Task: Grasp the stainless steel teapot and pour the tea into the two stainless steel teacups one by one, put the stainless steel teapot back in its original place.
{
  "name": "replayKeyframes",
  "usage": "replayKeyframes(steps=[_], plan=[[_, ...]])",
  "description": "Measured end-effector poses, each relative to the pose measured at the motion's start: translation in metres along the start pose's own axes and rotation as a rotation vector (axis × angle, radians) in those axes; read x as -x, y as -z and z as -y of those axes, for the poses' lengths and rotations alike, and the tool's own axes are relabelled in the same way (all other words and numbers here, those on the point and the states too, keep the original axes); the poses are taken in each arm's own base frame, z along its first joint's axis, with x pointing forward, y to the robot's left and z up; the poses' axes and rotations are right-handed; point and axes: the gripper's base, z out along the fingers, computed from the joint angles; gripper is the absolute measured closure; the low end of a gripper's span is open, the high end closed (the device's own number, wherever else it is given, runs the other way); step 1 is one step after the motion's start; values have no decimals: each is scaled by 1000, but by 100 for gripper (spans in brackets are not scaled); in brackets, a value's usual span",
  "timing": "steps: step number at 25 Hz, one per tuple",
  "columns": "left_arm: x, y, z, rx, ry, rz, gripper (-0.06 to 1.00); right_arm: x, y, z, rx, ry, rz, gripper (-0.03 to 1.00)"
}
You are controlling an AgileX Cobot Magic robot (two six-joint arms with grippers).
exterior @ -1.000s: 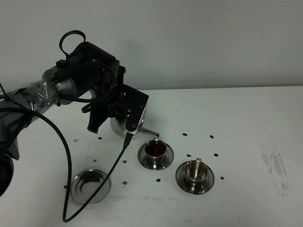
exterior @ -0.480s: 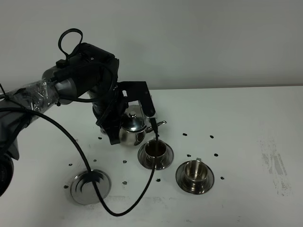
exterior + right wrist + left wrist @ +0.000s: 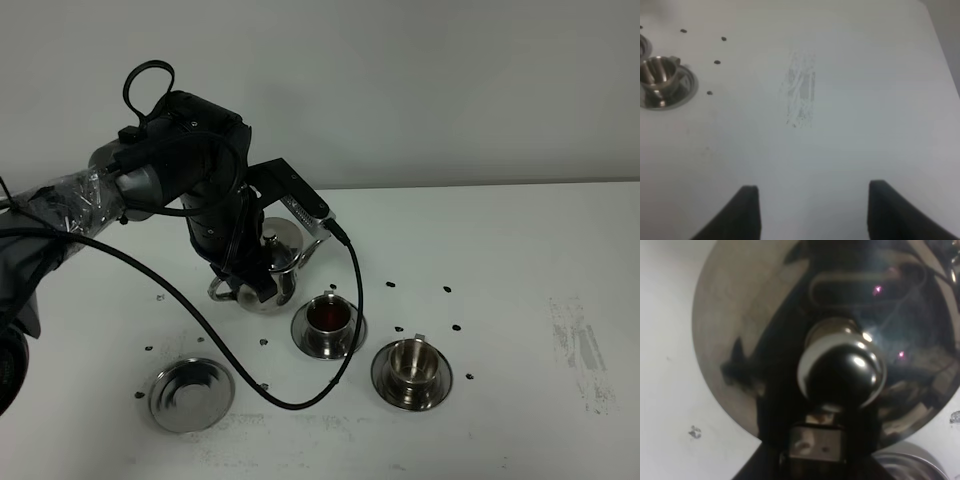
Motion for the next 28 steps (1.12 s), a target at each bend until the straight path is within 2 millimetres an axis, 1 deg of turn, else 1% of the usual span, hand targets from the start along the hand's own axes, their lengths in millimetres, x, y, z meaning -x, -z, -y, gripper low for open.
replayKeyframes(steps=[7, 14, 17, 20, 28], plan=[[-8, -10, 0, -12, 22, -26, 68, 0, 0, 0, 0, 0, 0, 48], [-8, -11, -1, -4, 41, -14, 68, 0, 0, 0, 0, 0, 0, 48], [-8, -15, -1, -6, 42, -19, 68, 0, 0, 0, 0, 0, 0, 48], [-9, -23, 0, -13, 42, -29, 68, 0, 0, 0, 0, 0, 0, 48], [-8, -28, -1, -6, 45, -15, 68, 0, 0, 0, 0, 0, 0, 48]])
